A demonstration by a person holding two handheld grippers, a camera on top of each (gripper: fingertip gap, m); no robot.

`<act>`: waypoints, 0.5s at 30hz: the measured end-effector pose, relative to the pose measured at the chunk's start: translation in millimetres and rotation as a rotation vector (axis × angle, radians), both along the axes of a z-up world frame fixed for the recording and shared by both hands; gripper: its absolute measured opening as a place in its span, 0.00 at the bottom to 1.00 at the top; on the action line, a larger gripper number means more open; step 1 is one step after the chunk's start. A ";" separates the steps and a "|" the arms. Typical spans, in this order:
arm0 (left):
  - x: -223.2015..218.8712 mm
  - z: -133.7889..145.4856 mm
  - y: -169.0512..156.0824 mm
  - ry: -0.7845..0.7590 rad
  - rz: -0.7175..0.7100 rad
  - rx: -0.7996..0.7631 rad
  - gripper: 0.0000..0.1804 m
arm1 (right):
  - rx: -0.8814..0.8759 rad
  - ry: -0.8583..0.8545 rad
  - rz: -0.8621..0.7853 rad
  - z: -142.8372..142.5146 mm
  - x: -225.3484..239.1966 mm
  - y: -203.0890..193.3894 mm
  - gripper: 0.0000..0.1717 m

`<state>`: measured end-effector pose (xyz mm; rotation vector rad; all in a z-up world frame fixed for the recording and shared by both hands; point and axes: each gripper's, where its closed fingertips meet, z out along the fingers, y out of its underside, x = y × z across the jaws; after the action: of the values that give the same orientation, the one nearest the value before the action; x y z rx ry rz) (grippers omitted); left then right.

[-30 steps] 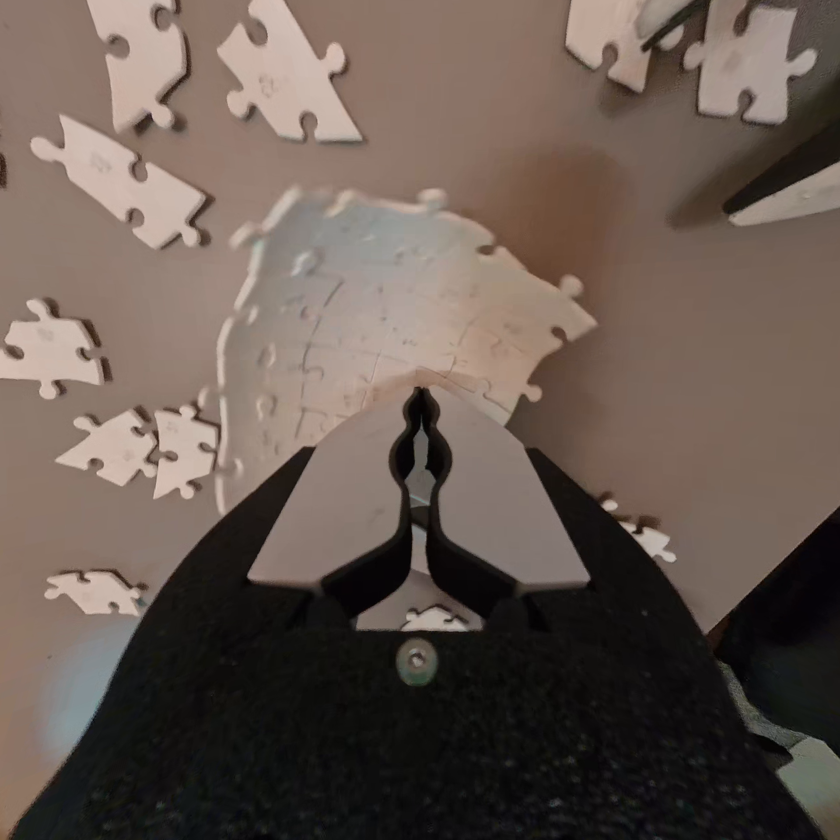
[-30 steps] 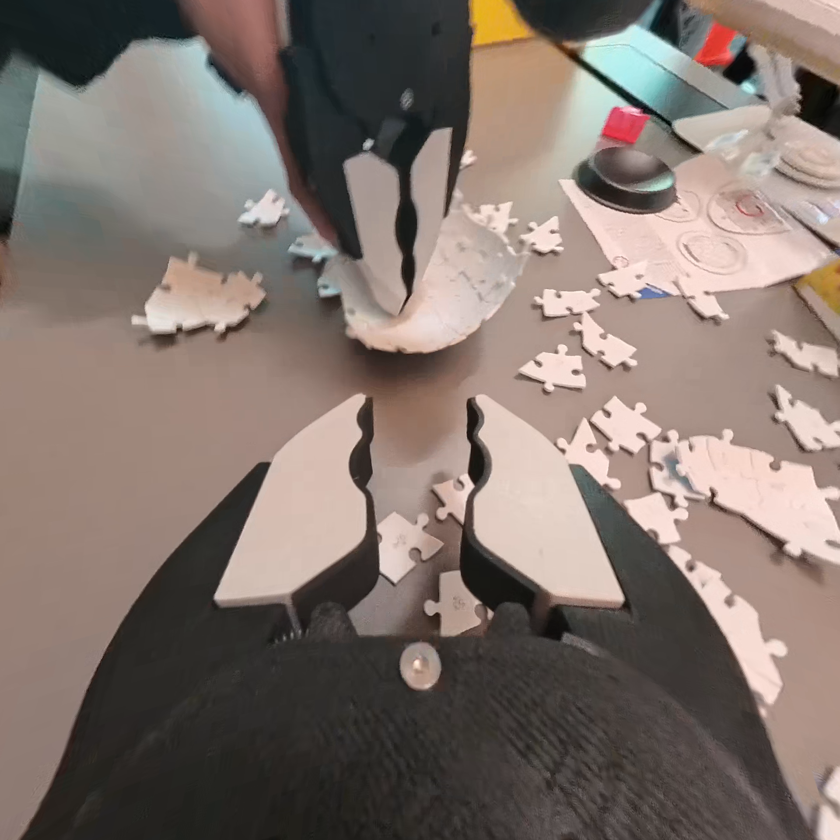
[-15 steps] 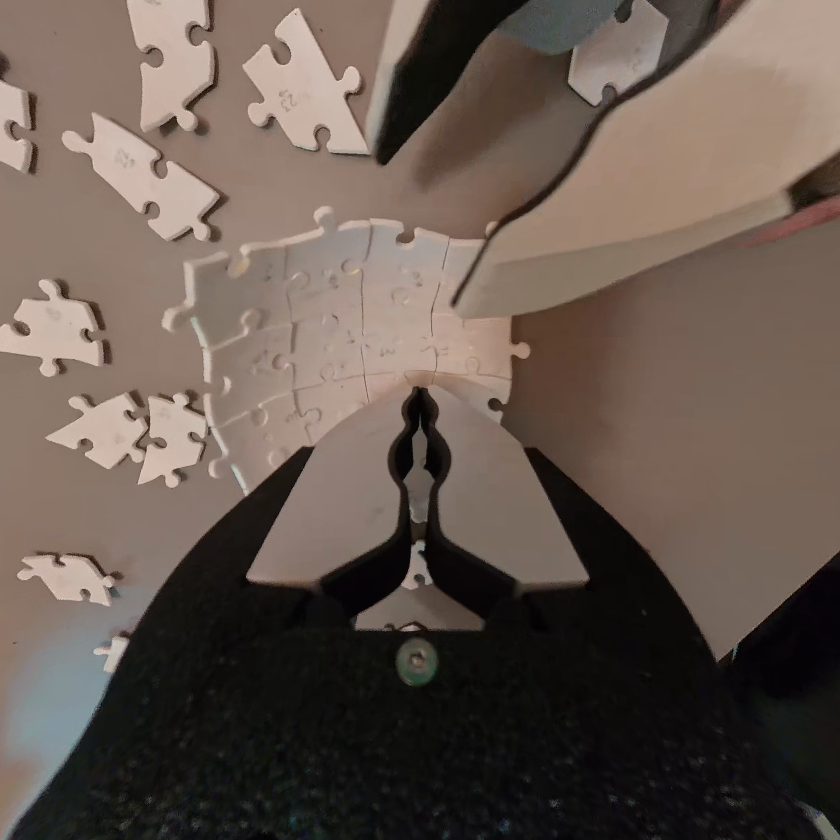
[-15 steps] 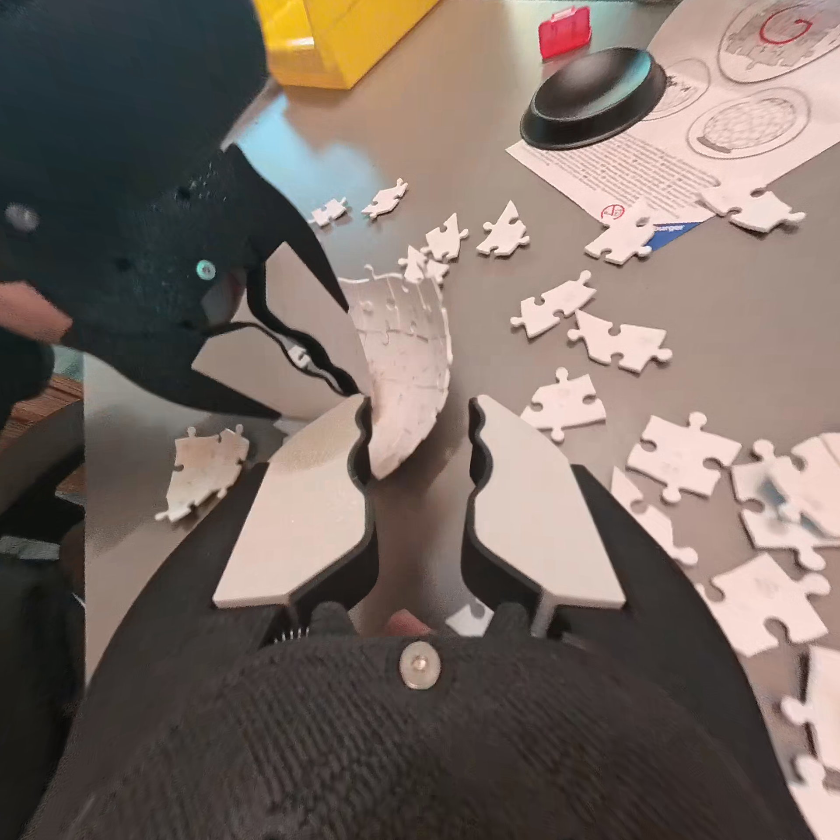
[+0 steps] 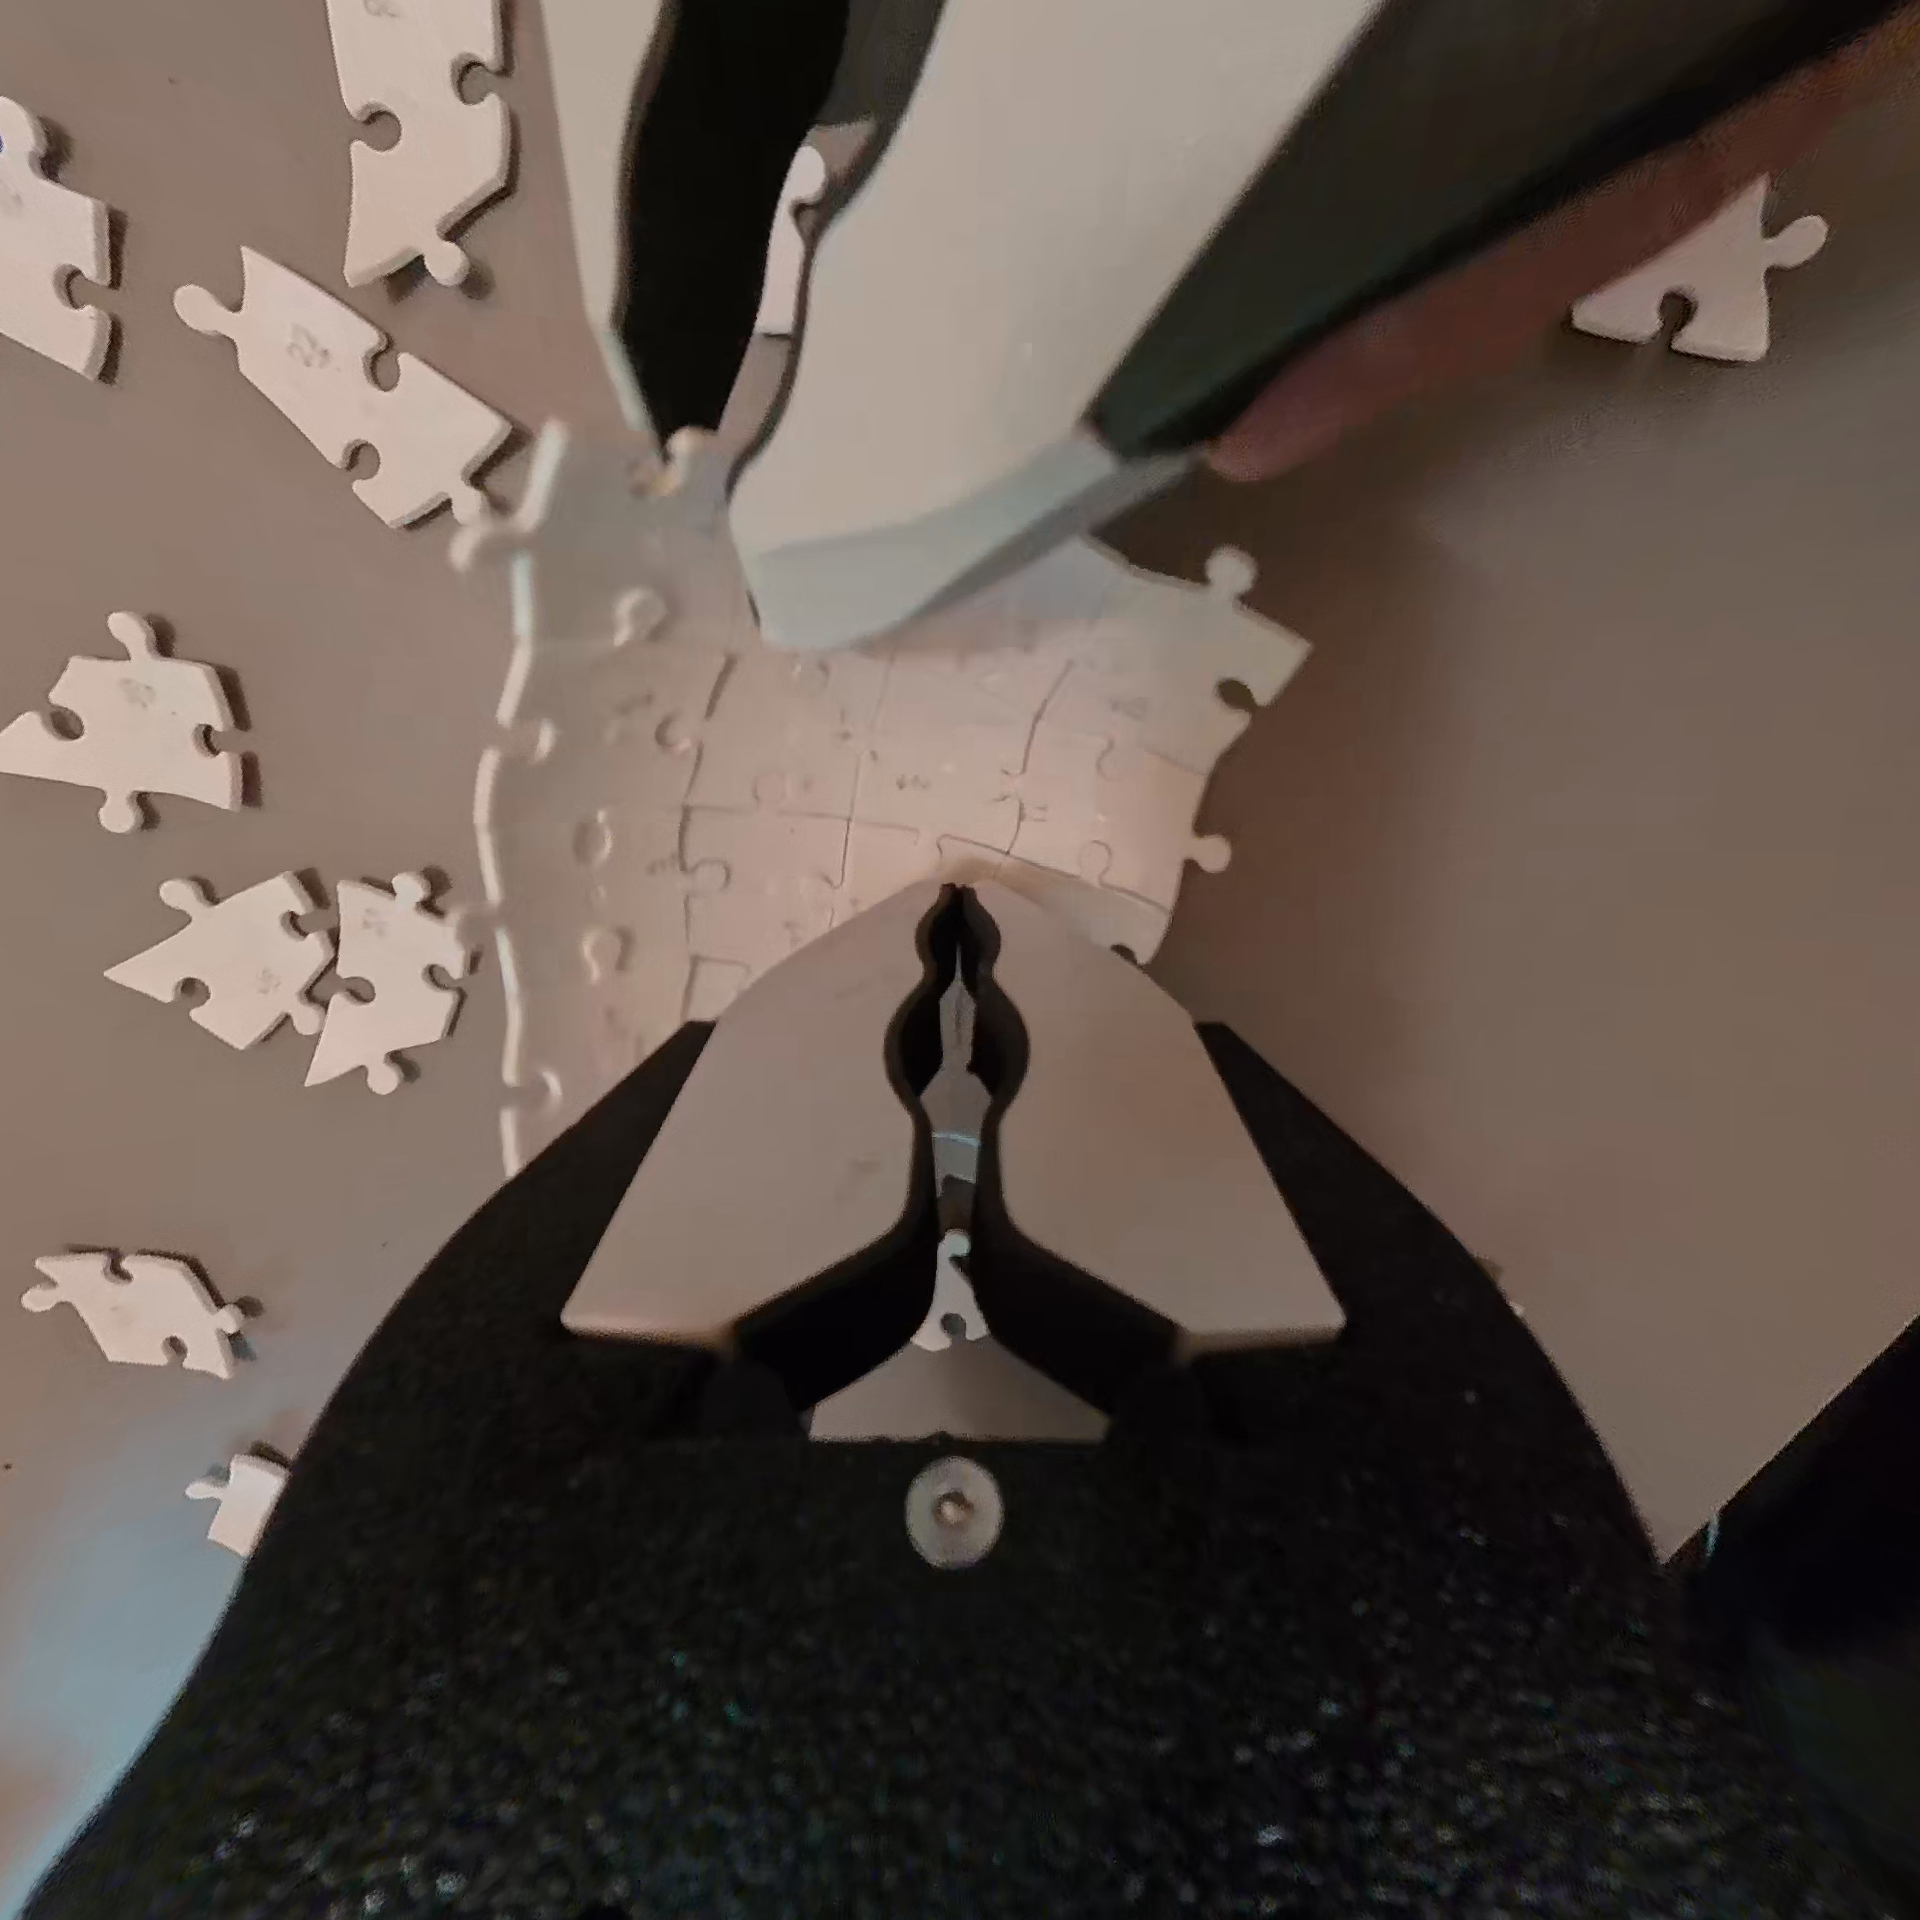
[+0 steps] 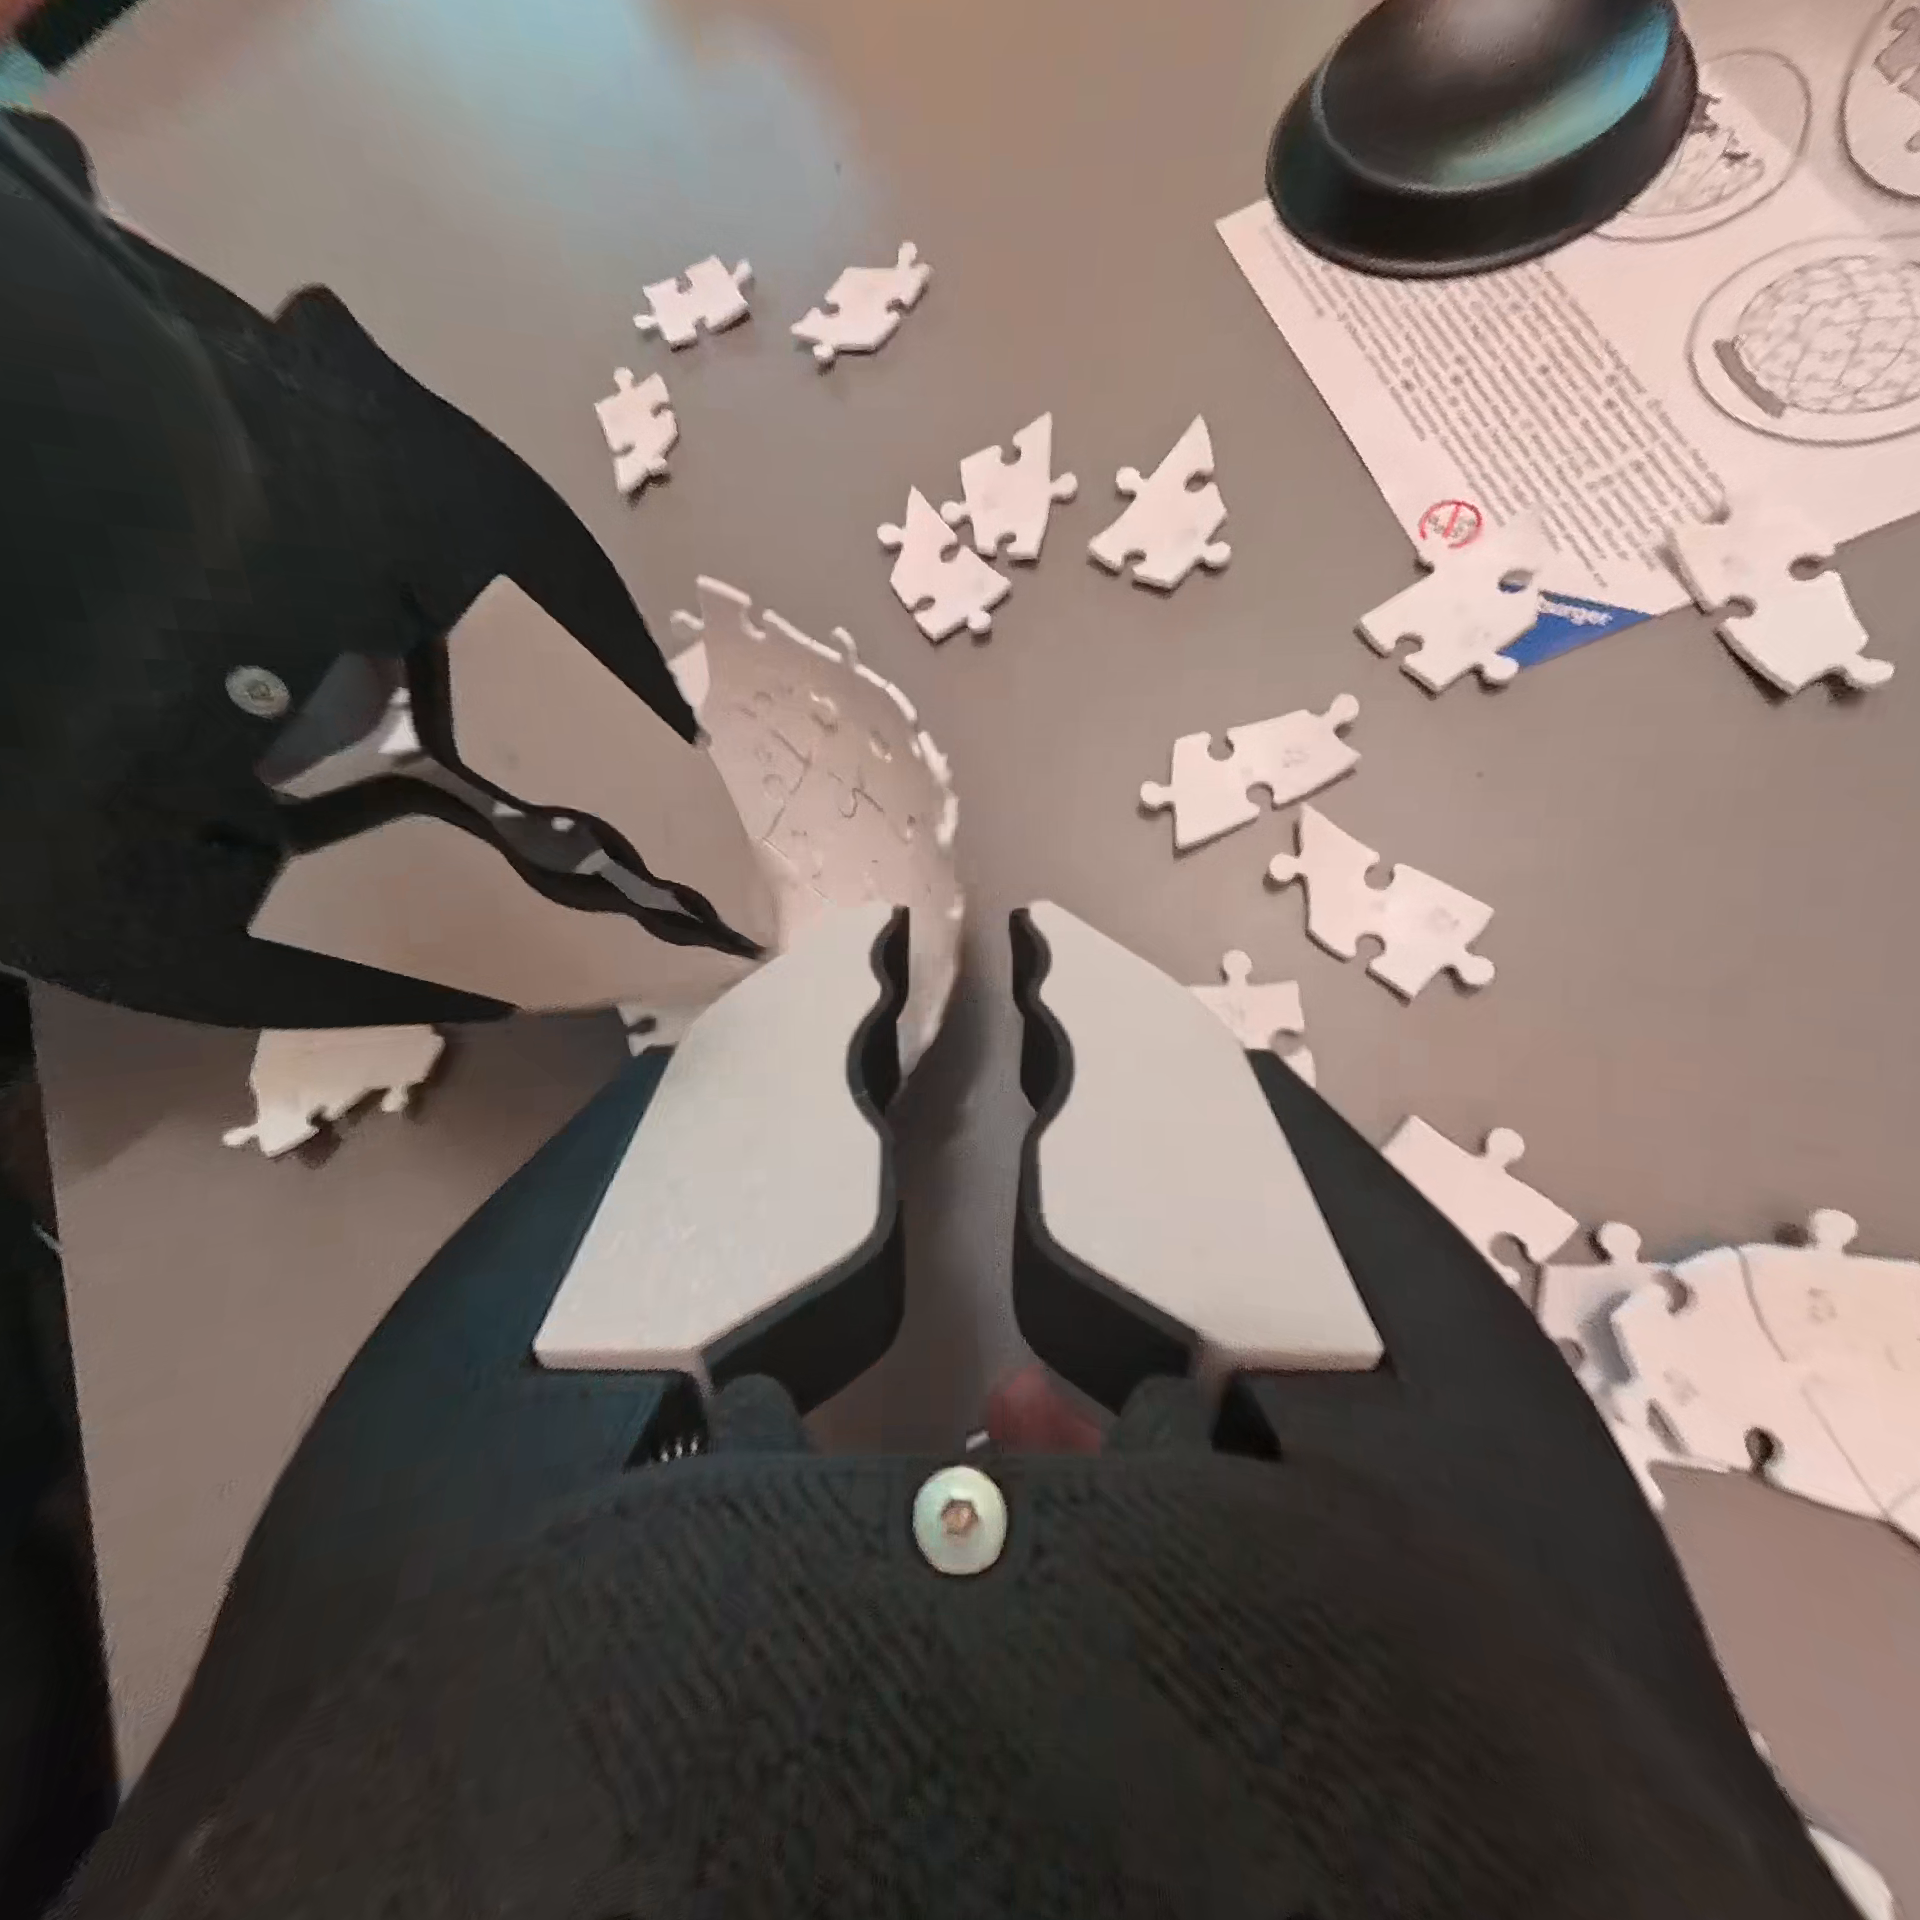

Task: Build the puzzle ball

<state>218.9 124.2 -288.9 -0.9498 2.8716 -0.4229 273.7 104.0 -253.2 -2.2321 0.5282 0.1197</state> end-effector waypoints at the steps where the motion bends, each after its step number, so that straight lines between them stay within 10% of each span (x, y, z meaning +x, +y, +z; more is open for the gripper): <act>1: -0.1 0.0 0.2 -0.001 -0.002 -0.003 0.00 | -0.003 0.001 -0.015 -1.8 1.8 -2.5 0.10; 15: 0.0 0.0 0.7 0.006 0.018 -0.007 0.00 | 0.070 0.288 -0.083 -5.3 -23.5 -10.7 0.10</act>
<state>218.8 124.9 -288.9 -0.9783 2.8665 -0.4301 250.2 93.4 -258.5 -2.1329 0.7593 0.4150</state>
